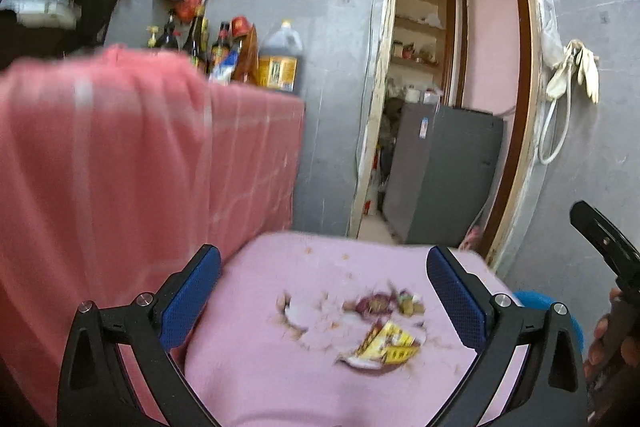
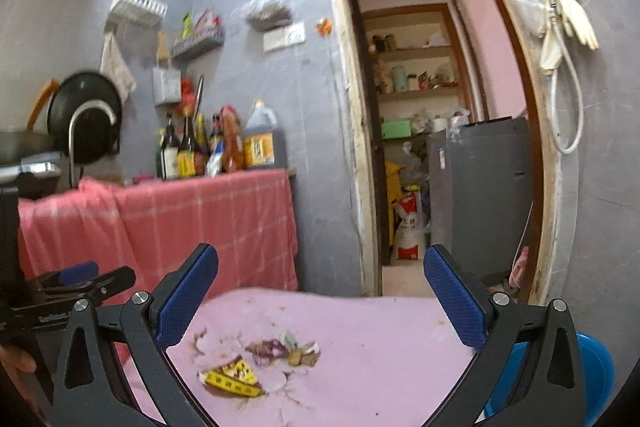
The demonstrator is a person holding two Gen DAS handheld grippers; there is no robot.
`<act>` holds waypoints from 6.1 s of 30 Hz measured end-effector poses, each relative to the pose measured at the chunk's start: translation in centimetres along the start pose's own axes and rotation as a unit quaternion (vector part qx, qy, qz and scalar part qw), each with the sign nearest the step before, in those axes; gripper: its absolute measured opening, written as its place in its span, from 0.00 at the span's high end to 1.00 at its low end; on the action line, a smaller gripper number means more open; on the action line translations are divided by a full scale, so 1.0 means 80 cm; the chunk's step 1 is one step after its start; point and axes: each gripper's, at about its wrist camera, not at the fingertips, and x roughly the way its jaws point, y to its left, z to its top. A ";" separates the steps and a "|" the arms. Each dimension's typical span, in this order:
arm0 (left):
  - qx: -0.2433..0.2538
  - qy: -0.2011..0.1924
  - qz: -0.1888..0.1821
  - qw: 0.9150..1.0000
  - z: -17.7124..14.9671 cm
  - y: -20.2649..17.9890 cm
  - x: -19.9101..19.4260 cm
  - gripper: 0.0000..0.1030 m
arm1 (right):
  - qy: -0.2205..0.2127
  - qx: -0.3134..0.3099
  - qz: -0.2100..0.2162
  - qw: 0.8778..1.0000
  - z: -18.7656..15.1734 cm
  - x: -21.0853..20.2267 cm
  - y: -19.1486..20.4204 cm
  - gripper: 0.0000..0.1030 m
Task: Collect trash
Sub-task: 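Move both tools back over the remaining trash on the bed, then grasp the yellow printed wrapper with the left tool while the right tool grasps a brown scrap, then carry both items over the blue bucket and open both tools to drop them, then move both tools back over the remaining scraps on the bed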
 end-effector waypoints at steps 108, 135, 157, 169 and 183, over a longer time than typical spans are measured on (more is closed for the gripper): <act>0.036 0.022 -0.242 0.969 -0.006 -0.329 0.077 0.63 | 0.009 0.004 -0.160 0.987 -0.004 -0.098 -0.211 0.83; 0.049 0.228 -0.270 0.934 -0.084 -0.426 0.223 0.58 | 0.121 0.120 -0.212 0.962 -0.091 -0.081 -0.343 0.70; 0.001 0.090 -0.191 0.977 -0.002 -0.283 0.129 0.02 | 0.042 0.089 -0.172 0.980 -0.012 -0.088 -0.260 0.00; -0.004 0.032 -0.096 0.995 0.024 -0.148 0.060 0.02 | 0.011 0.064 -0.098 0.993 0.014 -0.060 -0.153 0.00; -0.016 0.014 -0.009 1.000 -0.004 -0.024 0.009 0.02 | -0.004 0.042 0.002 0.999 -0.013 -0.027 -0.050 0.00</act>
